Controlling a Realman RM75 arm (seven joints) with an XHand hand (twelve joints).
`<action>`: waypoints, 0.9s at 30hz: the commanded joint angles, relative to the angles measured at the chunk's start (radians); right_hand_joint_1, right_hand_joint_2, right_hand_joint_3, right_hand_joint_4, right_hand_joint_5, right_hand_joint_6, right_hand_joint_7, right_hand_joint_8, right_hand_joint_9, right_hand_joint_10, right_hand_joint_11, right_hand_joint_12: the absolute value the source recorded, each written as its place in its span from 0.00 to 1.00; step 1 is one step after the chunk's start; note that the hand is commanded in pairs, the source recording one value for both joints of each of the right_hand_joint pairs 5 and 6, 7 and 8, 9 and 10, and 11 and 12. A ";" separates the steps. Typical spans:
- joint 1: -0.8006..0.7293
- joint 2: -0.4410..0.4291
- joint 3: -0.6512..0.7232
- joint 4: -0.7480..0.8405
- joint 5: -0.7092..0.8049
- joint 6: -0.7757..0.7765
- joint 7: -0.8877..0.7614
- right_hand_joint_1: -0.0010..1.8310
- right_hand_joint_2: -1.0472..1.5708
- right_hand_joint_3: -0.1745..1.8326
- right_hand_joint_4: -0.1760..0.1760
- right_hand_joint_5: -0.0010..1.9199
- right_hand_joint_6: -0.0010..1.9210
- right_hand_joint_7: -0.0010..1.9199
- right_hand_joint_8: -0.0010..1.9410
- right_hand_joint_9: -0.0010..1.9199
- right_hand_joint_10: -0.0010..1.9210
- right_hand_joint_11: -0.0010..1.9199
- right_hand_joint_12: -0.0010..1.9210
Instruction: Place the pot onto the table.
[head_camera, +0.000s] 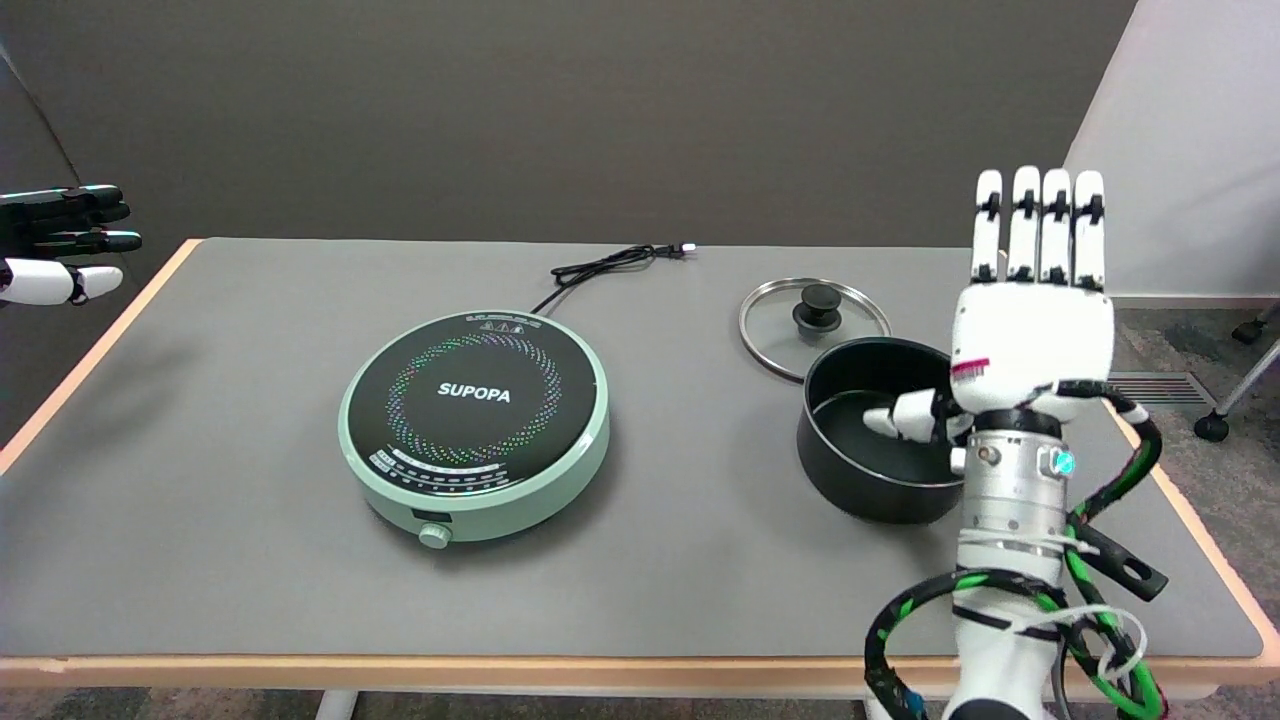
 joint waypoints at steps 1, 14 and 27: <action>0.122 0.049 0.087 0.036 0.122 0.036 0.195 0.49 0.45 0.22 0.47 0.03 0.03 0.03 0.03 0.03 0.03 0.03 0.03; 0.139 0.053 0.514 0.042 0.365 0.451 0.609 0.51 0.52 0.32 0.35 0.05 0.05 0.05 0.05 0.05 0.05 0.05 0.05; 0.142 0.154 0.739 0.030 0.362 0.699 0.673 0.49 0.50 0.38 0.69 0.06 0.06 0.06 0.06 0.06 0.06 0.06 0.06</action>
